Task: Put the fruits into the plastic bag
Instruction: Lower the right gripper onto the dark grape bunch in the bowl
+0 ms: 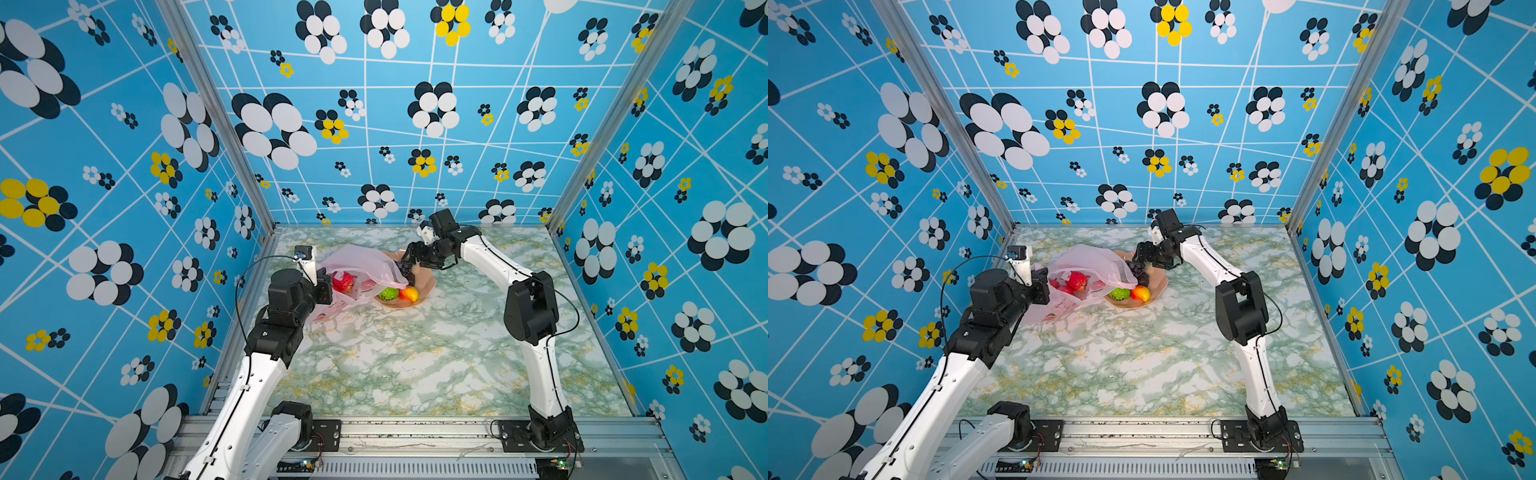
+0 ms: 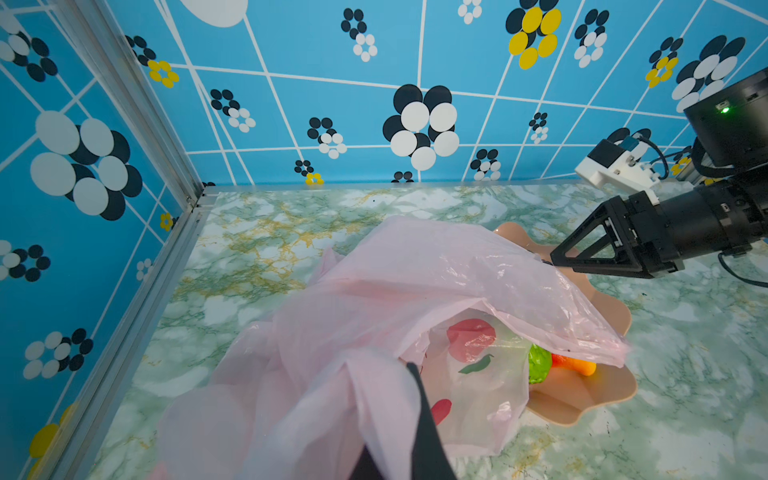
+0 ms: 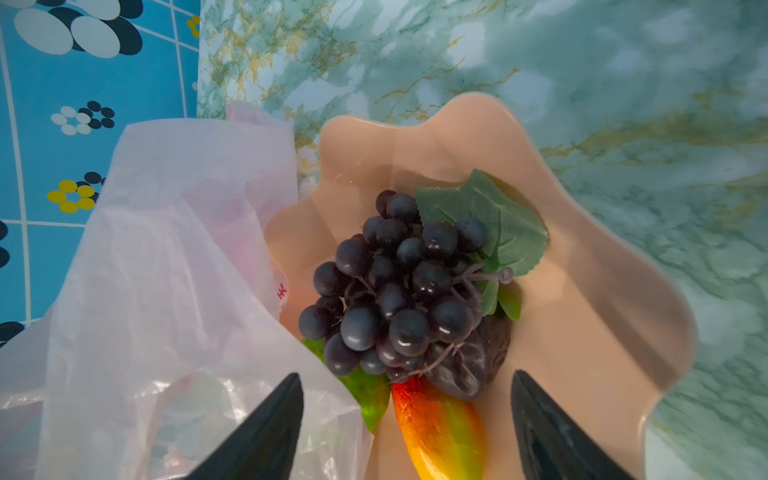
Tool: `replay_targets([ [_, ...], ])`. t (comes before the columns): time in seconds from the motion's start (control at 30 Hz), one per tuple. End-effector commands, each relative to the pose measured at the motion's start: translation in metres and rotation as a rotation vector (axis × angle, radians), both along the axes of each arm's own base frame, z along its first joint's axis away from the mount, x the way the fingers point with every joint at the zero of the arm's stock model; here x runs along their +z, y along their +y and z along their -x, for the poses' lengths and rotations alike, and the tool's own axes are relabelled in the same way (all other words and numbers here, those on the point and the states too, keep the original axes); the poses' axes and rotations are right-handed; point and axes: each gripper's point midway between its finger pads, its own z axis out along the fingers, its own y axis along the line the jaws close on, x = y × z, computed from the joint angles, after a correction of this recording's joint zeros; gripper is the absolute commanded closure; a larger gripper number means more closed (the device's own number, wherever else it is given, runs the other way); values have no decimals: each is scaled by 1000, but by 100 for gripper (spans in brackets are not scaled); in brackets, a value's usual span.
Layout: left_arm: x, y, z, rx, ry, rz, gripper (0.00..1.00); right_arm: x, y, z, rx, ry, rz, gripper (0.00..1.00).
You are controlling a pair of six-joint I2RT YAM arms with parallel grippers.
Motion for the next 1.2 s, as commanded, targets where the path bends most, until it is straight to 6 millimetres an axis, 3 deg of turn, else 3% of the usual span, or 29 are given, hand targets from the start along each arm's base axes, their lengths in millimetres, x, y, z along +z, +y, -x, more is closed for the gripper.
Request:
replay_targets([
  [0.0,-2,2,-3,9,-1,10,100,-2,16,5,32,37,-49,19],
  [0.3,0,0,-2,-6,-5,19,100,-25,26,13,73,94,8,12],
  [0.6,1,-3,-2,-16,-7,24,100,-48,26,3,45,109,85,18],
  [0.87,1,-3,-1,-18,-9,25,100,-49,25,-4,12,97,87,45],
  [1.03,2,-3,-1,-21,-10,26,100,-28,23,-8,-9,28,66,65],
  [1.17,2,-4,-1,-22,-12,27,100,-12,20,-9,-30,-35,42,71],
])
